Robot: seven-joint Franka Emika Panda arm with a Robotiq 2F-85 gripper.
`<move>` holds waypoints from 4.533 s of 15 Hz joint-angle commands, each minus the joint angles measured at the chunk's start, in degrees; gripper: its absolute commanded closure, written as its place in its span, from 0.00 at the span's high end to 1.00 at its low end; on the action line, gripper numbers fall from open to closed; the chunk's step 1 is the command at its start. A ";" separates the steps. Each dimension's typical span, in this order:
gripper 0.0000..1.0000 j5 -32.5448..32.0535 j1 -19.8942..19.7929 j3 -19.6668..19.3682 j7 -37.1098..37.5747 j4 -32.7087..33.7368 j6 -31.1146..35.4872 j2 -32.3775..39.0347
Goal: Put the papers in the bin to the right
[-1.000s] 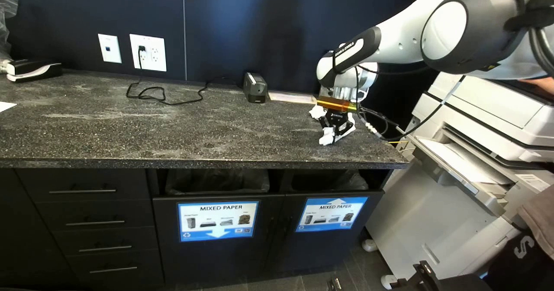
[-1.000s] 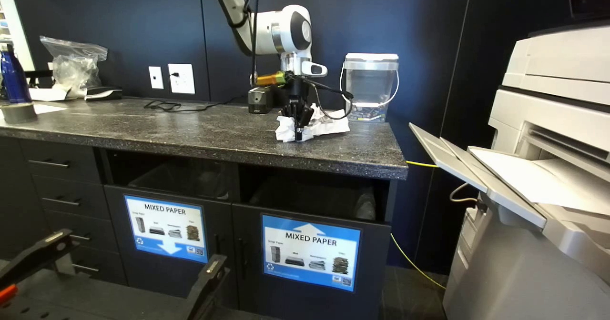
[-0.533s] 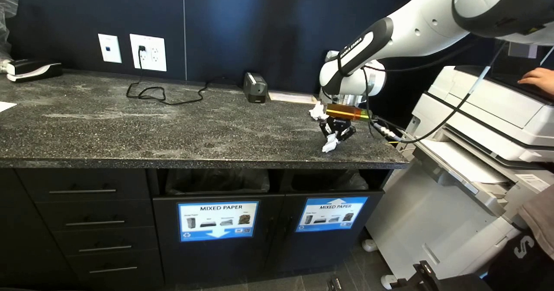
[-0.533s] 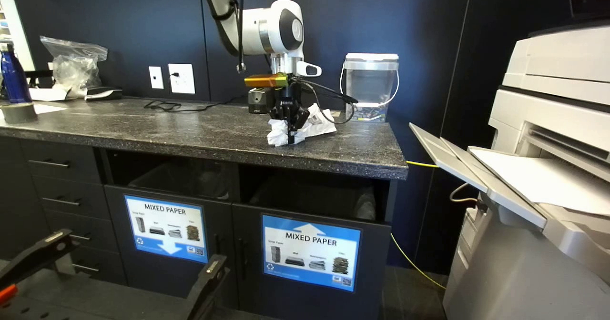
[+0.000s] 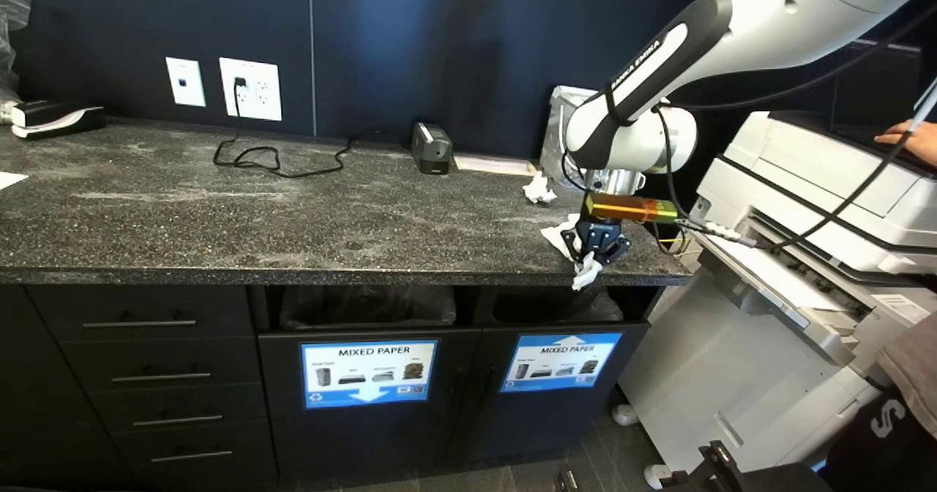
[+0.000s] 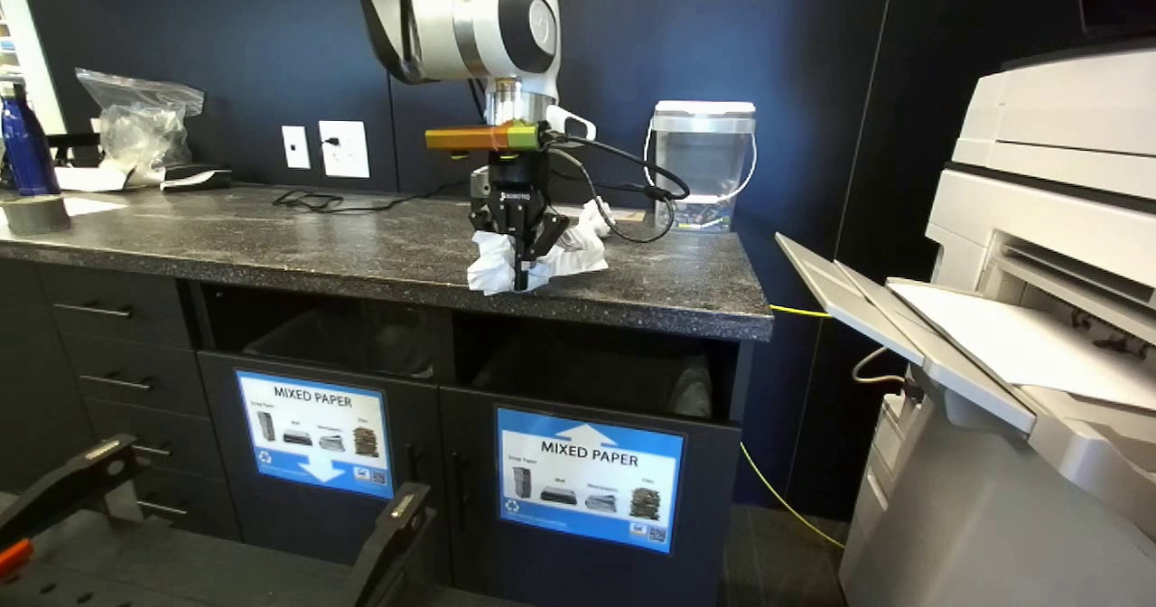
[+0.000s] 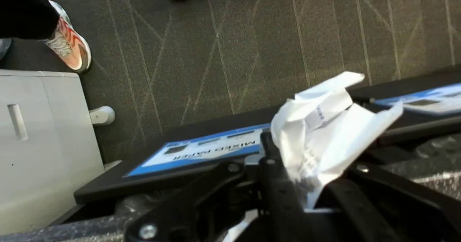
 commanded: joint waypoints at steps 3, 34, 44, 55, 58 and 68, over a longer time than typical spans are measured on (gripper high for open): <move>0.11 0.53 -2.02 3.11 -8.87 -20.40 2.17 -15.92; 0.12 7.55 -0.69 5.21 -7.82 -27.12 56.83 13.72; 0.12 5.40 -4.93 4.74 -8.39 -9.83 60.10 24.92; 0.12 3.31 -7.55 5.83 -8.83 3.25 67.96 32.46; 0.12 1.54 -9.51 7.01 -8.49 4.44 72.01 34.64; 0.12 -8.16 -16.88 11.54 -7.43 1.26 84.68 36.16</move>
